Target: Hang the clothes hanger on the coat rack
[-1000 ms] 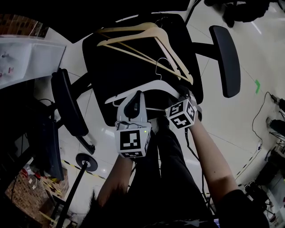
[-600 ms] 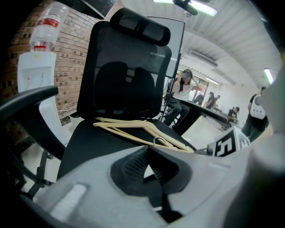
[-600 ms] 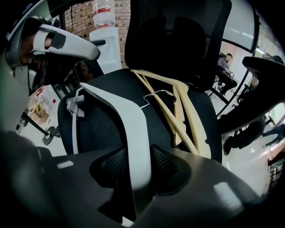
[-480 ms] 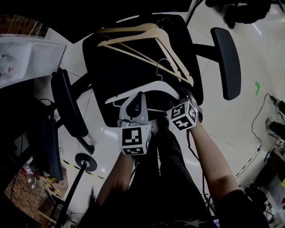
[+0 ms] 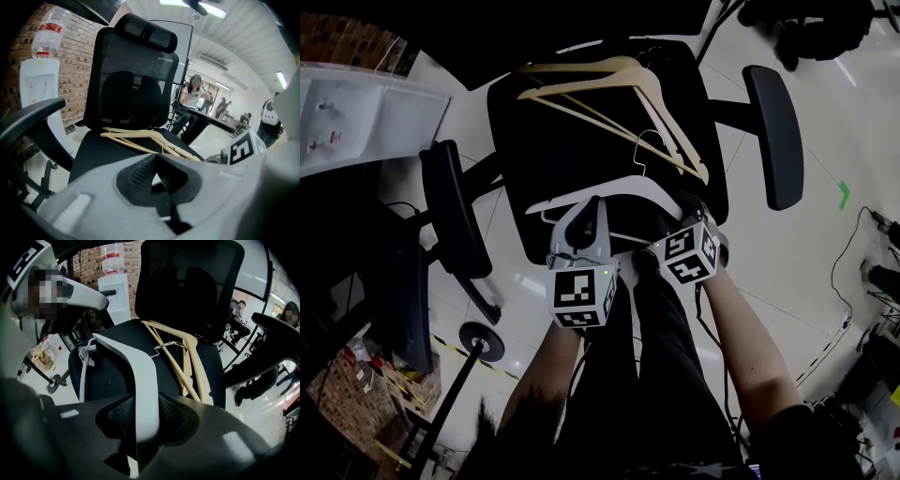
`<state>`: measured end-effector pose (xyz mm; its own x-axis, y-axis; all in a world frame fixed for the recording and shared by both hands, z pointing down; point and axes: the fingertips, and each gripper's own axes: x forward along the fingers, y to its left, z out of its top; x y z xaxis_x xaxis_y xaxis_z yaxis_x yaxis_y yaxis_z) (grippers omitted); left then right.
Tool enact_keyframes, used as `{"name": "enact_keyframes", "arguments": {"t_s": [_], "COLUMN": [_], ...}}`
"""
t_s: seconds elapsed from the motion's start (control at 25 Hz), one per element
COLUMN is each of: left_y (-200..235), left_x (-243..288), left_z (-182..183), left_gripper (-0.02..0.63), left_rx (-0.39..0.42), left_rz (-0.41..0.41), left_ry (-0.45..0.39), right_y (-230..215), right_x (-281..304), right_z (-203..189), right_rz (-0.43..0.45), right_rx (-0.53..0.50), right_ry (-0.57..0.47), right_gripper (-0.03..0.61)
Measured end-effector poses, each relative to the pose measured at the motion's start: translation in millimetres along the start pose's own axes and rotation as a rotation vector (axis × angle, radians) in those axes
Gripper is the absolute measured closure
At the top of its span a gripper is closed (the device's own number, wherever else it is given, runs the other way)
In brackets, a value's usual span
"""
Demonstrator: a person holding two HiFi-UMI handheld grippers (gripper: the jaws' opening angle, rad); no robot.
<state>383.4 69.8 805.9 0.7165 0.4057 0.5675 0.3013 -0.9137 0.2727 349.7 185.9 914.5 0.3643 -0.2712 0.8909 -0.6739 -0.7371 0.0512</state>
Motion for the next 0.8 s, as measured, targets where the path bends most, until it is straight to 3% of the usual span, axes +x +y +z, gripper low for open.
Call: {"name": "enact_keyframes", "arguments": {"t_s": [0.44,0.8], "left_y": [-24,-38], "left_x": [-30,-89], "left_z": [33,98], "left_gripper": [0.609,0.609], "left_rx": [-0.004,-0.008], "left_rz": [0.043,0.121], "left_ry": [-0.078,-0.222], "right_y": [-10,-14], "right_x": [-52,-127], "right_z": [-1,54], "right_rz": [-0.022,-0.019], "right_rx": [-0.098,-0.209], "right_ry": [-0.044,-0.199], "right_gripper": [0.451,0.451]}}
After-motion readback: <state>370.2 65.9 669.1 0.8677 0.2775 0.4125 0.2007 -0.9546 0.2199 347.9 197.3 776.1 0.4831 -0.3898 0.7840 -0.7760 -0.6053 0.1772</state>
